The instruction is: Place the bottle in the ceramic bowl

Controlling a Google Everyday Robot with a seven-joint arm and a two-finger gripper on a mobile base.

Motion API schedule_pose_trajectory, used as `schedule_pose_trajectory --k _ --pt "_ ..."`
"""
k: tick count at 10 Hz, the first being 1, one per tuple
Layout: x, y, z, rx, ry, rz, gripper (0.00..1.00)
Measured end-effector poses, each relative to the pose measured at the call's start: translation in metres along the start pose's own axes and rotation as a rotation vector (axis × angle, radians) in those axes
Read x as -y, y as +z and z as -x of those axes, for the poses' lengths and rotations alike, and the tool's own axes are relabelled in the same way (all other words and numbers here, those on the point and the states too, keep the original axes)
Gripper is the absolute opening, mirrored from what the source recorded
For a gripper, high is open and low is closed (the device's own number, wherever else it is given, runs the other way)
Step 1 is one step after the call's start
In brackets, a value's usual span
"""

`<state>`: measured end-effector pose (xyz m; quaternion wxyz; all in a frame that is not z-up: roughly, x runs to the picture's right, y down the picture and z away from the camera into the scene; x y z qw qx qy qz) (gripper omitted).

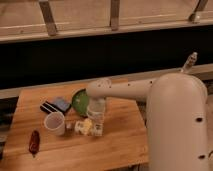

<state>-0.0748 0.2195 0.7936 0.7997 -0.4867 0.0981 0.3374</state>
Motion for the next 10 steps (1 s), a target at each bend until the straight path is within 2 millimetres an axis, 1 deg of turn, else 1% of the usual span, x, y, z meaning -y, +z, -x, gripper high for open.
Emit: schedule_pose_trajectory --k 3,4,6,7,10 --pt "-0.0041 0.0086 0.0055 -0.041 -0.008 -0.001 0.69" --pt "-0.0048 0.0088 0.0051 -0.045 -0.008 0.000 0.65" --pt "-0.0047 0.0086 0.0043 -0.045 -0.008 0.002 0.48" --pt "-0.0065 0.0086 0.0055 -0.046 -0.015 0.003 0.36" --pt "-0.0102 0.0104 0.0077 -0.055 -0.035 0.013 0.08"
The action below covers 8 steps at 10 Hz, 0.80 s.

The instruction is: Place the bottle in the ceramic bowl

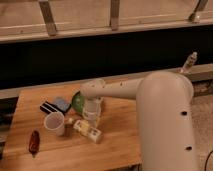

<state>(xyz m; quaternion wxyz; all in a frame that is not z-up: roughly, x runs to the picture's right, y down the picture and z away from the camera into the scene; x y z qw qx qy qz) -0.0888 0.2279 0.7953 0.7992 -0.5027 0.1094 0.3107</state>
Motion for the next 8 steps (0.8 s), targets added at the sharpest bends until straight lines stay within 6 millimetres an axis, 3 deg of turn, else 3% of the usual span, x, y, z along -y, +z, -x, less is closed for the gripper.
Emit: schedule_pose_trajectory --k 2,6,8 --pt "-0.002 0.001 0.001 -0.005 -0.011 0.007 0.00" --pt "-0.010 0.000 0.006 -0.005 -0.036 0.021 0.00" --pt "-0.009 -0.018 0.001 0.095 -0.014 0.039 0.00"
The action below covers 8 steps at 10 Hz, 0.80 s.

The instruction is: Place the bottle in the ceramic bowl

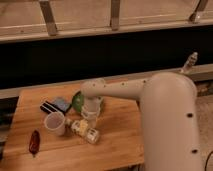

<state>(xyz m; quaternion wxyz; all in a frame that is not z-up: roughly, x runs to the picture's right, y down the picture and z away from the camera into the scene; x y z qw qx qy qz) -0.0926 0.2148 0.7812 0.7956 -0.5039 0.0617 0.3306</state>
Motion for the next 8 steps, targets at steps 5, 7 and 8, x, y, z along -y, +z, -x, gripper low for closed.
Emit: schedule_pose_trajectory --k 5,7,8 --pt "0.007 -0.021 -0.009 0.065 0.084 0.012 0.00" --pt "0.010 -0.045 -0.023 0.104 0.131 -0.018 0.00" --pt "0.011 -0.056 -0.028 0.122 0.149 -0.035 0.00"
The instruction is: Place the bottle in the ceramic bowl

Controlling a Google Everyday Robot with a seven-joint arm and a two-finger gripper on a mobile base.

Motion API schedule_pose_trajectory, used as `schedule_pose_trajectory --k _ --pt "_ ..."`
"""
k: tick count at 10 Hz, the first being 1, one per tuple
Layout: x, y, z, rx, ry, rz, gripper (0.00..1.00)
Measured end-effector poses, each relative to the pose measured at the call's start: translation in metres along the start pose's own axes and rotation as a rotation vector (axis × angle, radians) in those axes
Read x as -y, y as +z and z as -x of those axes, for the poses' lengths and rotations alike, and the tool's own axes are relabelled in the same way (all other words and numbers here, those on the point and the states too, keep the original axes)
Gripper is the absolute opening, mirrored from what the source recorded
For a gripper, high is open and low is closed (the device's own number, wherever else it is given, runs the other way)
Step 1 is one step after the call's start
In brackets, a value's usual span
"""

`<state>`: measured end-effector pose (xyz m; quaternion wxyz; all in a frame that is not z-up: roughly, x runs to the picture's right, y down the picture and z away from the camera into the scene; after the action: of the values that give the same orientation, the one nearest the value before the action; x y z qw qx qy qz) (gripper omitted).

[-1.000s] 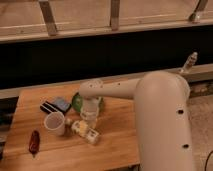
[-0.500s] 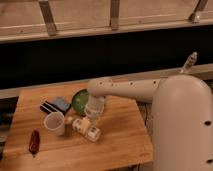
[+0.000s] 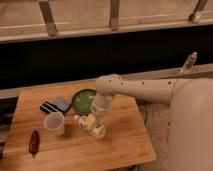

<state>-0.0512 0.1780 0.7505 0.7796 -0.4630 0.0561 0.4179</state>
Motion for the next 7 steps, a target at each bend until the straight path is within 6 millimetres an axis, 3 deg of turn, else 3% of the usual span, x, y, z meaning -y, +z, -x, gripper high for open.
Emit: schedule_pose_trajectory --k 4,6,7 --pt "0.004 -0.065 -0.017 0.102 0.074 -0.107 0.00" --pt "0.011 -0.100 -0.016 0.155 0.094 -0.163 0.00" --pt "0.021 -0.115 -0.006 0.185 0.093 -0.184 0.00"
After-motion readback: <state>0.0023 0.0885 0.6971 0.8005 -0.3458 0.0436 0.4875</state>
